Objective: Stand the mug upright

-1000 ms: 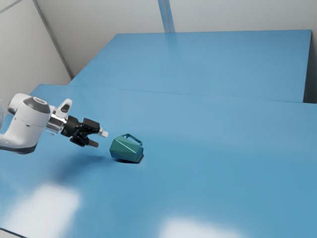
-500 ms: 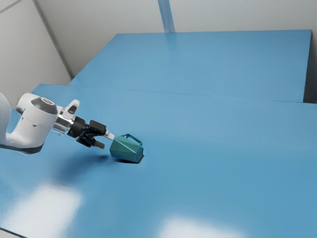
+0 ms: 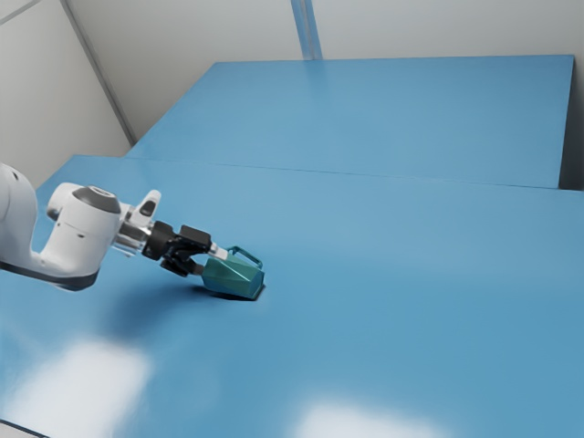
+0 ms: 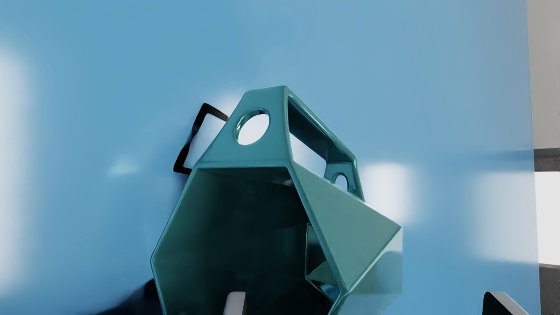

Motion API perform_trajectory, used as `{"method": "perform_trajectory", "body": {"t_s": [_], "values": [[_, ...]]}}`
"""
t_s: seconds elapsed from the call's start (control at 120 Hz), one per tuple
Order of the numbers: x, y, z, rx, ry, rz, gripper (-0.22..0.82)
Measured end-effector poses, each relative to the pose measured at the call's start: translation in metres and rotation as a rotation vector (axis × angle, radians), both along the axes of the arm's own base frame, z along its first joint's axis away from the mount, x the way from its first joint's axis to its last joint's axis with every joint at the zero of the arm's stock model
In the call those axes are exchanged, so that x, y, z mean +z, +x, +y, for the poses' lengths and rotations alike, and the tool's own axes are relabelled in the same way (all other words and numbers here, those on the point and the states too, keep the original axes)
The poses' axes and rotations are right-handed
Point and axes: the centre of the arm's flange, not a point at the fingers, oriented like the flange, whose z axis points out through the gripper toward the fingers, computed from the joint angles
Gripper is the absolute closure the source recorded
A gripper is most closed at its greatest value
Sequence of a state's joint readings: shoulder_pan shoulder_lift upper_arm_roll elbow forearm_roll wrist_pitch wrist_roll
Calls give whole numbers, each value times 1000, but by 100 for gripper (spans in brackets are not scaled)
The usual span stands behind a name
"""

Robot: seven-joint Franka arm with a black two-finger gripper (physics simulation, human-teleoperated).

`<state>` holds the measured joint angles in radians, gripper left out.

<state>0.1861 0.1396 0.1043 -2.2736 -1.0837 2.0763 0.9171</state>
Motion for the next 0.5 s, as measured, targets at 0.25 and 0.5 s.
{"method": "perform_trajectory", "body": {"t_s": [0.25, 0.5], "values": [[-4, 5, -17, -29, -11, -20, 2], [-5, 6, -20, -34, -14, -37, 26]]}}
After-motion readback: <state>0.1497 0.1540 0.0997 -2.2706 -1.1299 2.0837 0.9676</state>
